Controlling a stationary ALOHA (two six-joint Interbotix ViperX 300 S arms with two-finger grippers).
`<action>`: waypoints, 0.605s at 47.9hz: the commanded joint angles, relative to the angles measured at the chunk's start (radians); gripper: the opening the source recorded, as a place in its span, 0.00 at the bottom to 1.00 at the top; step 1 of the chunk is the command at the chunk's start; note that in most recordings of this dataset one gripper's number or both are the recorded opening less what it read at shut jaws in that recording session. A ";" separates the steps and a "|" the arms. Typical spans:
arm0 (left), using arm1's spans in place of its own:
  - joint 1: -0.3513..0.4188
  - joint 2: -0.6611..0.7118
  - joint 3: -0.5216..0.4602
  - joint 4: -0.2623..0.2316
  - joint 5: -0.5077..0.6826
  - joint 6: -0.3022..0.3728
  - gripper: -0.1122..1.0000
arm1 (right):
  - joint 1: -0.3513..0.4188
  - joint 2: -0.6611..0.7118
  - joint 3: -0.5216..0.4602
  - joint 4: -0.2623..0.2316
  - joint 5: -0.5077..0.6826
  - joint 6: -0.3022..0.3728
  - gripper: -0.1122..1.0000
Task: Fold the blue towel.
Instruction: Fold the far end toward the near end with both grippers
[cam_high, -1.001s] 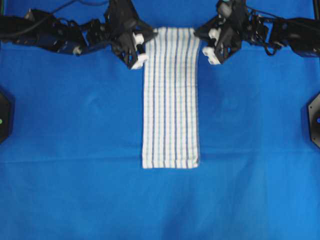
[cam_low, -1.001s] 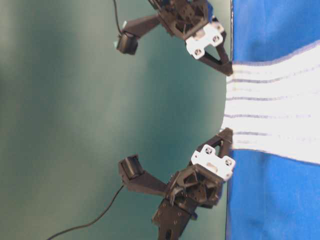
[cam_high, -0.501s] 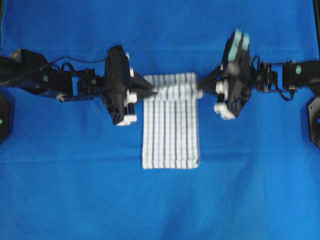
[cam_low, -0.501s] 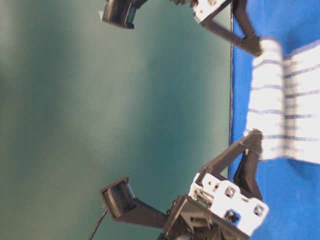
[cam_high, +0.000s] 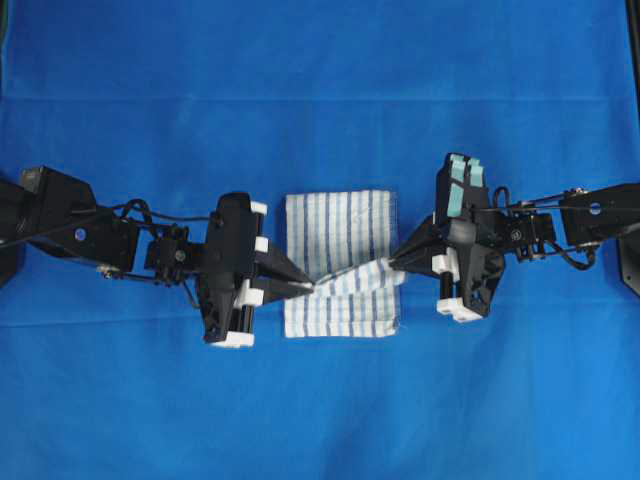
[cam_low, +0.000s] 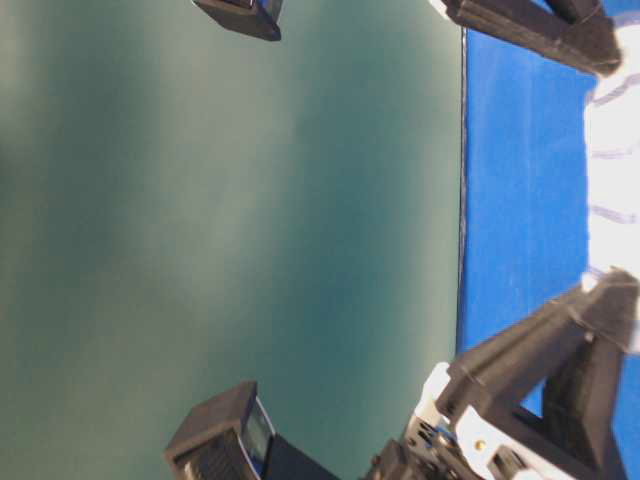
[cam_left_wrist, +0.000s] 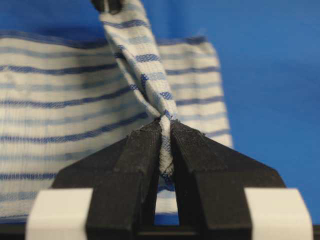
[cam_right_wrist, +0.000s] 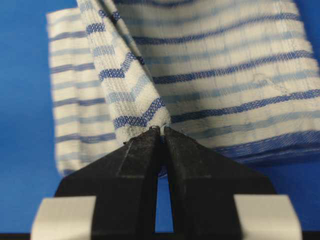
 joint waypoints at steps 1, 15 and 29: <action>-0.031 -0.005 -0.002 0.002 0.000 -0.003 0.13 | 0.011 0.000 -0.012 0.006 0.009 0.000 0.15; -0.031 0.023 0.000 -0.002 0.020 -0.003 0.13 | 0.029 0.021 -0.037 0.006 0.023 0.000 0.15; -0.021 0.034 -0.003 -0.003 0.035 -0.003 0.14 | 0.034 0.038 -0.049 0.006 0.026 0.000 0.15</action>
